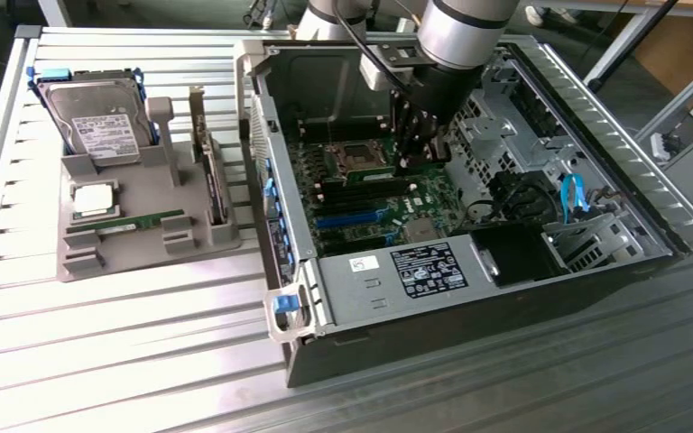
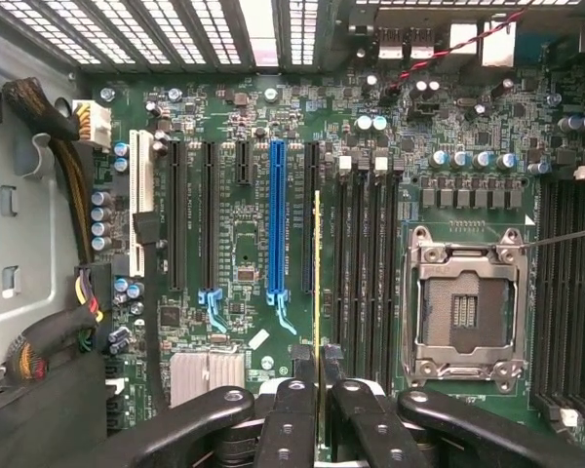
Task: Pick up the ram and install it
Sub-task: 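Insert the ram into the slot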
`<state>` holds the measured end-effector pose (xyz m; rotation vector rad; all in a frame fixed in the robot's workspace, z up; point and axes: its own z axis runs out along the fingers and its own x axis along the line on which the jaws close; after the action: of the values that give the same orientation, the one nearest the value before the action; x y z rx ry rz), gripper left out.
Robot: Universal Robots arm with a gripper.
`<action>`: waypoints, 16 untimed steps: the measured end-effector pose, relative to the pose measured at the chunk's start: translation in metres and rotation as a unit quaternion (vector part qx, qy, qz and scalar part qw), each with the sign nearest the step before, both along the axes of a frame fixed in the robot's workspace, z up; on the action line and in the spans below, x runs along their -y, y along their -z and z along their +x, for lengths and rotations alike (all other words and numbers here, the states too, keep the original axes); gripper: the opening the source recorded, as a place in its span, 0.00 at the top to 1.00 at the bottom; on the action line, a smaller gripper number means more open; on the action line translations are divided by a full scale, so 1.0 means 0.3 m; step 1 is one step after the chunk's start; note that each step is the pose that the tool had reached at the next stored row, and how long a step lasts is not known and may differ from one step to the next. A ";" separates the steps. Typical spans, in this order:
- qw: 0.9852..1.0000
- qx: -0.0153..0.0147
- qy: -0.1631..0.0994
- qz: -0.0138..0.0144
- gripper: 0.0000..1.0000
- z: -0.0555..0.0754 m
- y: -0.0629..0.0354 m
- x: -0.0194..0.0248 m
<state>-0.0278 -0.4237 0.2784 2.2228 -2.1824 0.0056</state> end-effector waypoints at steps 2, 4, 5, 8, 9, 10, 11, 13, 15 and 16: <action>1.000 0.000 0.000 0.000 0.88 0.000 0.003 0.000; 1.000 0.000 0.000 0.000 0.88 0.000 0.006 0.000; 1.000 0.000 0.000 0.000 0.88 -0.001 0.008 0.000; 1.000 0.000 0.000 0.000 0.88 -0.002 0.017 0.000; 1.000 0.000 0.000 0.000 0.88 -0.002 0.018 0.000; 1.000 0.000 0.000 0.000 0.88 -0.002 0.020 0.000; 1.000 0.000 0.000 0.000 0.88 -0.002 0.023 0.000; 1.000 0.000 0.000 0.000 0.88 -0.003 0.028 0.000; 1.000 0.000 0.000 0.000 0.88 -0.003 0.034 0.000; 1.000 0.000 0.000 0.000 0.88 -0.003 0.036 0.000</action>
<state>-0.0288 -0.4236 0.2676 2.2227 -2.1824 0.0056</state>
